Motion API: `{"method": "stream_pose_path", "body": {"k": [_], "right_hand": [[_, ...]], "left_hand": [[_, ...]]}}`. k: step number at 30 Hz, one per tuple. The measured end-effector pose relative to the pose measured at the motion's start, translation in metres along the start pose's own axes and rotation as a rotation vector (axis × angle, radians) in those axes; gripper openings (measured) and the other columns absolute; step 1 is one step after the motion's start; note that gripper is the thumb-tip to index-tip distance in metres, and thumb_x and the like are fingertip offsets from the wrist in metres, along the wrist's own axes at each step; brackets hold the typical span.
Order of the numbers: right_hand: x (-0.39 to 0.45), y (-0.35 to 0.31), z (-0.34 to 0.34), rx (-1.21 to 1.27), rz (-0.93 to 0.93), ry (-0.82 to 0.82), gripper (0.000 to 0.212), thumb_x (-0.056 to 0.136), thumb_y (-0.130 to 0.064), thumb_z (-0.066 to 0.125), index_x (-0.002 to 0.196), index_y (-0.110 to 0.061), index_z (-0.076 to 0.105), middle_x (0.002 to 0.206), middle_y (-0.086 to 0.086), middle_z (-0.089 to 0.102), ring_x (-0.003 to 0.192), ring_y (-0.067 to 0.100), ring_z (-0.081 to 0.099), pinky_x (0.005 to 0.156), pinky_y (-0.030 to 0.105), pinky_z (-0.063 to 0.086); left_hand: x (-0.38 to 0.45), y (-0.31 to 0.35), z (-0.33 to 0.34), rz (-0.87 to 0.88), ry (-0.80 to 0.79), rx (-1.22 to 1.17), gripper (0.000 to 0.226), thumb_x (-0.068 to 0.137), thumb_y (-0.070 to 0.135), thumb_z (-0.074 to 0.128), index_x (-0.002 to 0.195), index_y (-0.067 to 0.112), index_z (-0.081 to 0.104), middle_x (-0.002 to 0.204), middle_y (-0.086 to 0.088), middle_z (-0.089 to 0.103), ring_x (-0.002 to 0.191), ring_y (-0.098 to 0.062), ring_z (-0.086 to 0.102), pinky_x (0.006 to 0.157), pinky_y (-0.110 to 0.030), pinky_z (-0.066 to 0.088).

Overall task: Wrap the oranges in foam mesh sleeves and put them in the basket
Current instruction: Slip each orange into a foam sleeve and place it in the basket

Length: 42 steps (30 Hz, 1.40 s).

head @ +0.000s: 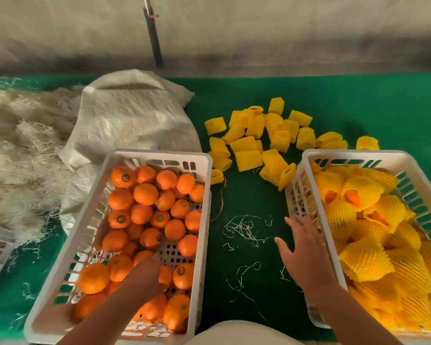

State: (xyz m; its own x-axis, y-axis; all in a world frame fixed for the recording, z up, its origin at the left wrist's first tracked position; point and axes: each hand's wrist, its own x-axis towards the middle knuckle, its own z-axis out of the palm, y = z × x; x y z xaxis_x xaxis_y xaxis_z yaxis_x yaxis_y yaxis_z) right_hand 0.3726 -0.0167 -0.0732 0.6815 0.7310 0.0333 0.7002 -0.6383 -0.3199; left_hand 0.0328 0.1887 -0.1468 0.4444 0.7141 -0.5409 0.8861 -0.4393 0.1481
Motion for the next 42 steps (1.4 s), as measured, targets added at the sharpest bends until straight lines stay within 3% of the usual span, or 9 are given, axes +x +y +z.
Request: {"method": "stream_pose_path", "body": {"k": [6,13,18,22,25,29,35,39,42], "right_hand": [[-0.005,-0.010,0.008,-0.026,-0.044,-0.049,0.059,0.086,-0.043,0.080,0.138,-0.020,0.063,0.141,0.005,0.063,0.133,0.027,0.056,0.116,0.054,0.043],[-0.004,-0.015,0.007,0.107,-0.025,-0.179,0.055,0.093,-0.033,0.076,0.143,-0.018,0.058,0.145,0.004,0.060,0.136,0.022,0.054,0.116,0.046,0.044],[0.008,-0.011,0.001,0.158,0.038,-0.184,0.053,0.096,-0.033,0.073,0.144,-0.020,0.056,0.145,0.003,0.059,0.140,0.022,0.050,0.119,0.047,0.040],[0.029,-0.013,0.000,0.141,0.054,-0.176,0.051,0.096,-0.036,0.073,0.142,-0.021,0.058,0.142,0.003,0.061,0.137,0.023,0.052,0.117,0.045,0.041],[0.051,-0.019,0.004,0.138,0.015,-0.184,0.049,0.096,-0.038,0.071,0.140,-0.023,0.059,0.140,-0.001,0.064,0.127,0.017,0.059,0.109,0.036,0.043],[0.084,-0.031,0.011,0.138,0.007,-0.243,0.050,0.098,-0.046,0.064,0.144,-0.031,0.054,0.144,-0.008,0.058,0.109,0.003,0.056,0.104,0.030,0.046],[0.151,-0.047,0.037,0.149,0.014,-0.316,0.049,0.101,-0.038,0.064,0.146,-0.023,0.053,0.146,-0.001,0.053,0.134,0.016,0.050,0.109,0.029,0.040],[0.202,-0.052,0.059,-0.001,0.007,-0.321,0.047,0.102,-0.040,0.060,0.144,-0.019,0.055,0.150,0.003,0.048,0.138,0.021,0.046,0.113,0.037,0.040],[0.239,-0.048,0.076,-0.440,-0.021,-0.306,0.043,0.100,-0.050,0.054,0.129,-0.021,0.065,0.155,0.015,0.042,0.144,0.035,0.037,0.121,0.054,0.027]], "left_hand": [[0.001,0.012,0.003,0.029,-0.064,0.252,0.058,0.084,0.031,0.077,0.134,0.024,0.047,0.135,-0.006,0.048,0.120,-0.026,0.056,0.088,-0.038,0.056],[0.000,0.006,-0.003,0.011,0.023,0.065,0.057,0.075,0.044,0.081,0.123,0.027,0.055,0.125,-0.001,0.049,0.115,-0.024,0.057,0.087,-0.031,0.050],[-0.025,0.008,-0.046,-0.099,0.155,-0.744,0.053,0.066,0.068,0.076,0.105,0.036,0.061,0.099,-0.002,0.069,0.081,-0.019,0.072,0.073,-0.040,0.062],[-0.042,0.042,-0.086,-0.067,-0.095,-1.782,0.060,0.086,0.052,0.071,0.135,0.019,0.057,0.122,-0.022,0.070,0.092,-0.035,0.073,0.067,-0.045,0.062],[-0.039,0.074,-0.111,0.018,-0.176,-1.972,0.050,0.094,0.043,0.063,0.136,0.018,0.053,0.121,-0.027,0.070,0.089,-0.040,0.071,0.059,-0.042,0.059],[-0.019,0.117,-0.129,0.150,-0.020,-1.609,0.064,0.070,0.055,0.086,0.126,0.042,0.059,0.120,-0.011,0.067,0.092,-0.029,0.075,0.066,-0.037,0.062],[0.023,0.164,-0.119,0.432,0.297,-0.715,0.079,0.069,0.081,0.072,0.136,0.061,0.034,0.125,0.043,0.041,0.105,0.010,0.055,0.075,-0.013,0.048],[0.043,0.179,-0.110,0.523,0.284,-0.418,0.079,0.078,0.080,0.060,0.143,0.056,0.022,0.137,0.039,0.031,0.097,0.005,0.052,0.075,-0.008,0.034],[0.051,0.179,-0.106,0.550,0.237,-0.359,0.078,0.079,0.081,0.055,0.143,0.053,0.021,0.141,0.033,0.031,0.095,0.003,0.053,0.075,-0.010,0.037]]}}
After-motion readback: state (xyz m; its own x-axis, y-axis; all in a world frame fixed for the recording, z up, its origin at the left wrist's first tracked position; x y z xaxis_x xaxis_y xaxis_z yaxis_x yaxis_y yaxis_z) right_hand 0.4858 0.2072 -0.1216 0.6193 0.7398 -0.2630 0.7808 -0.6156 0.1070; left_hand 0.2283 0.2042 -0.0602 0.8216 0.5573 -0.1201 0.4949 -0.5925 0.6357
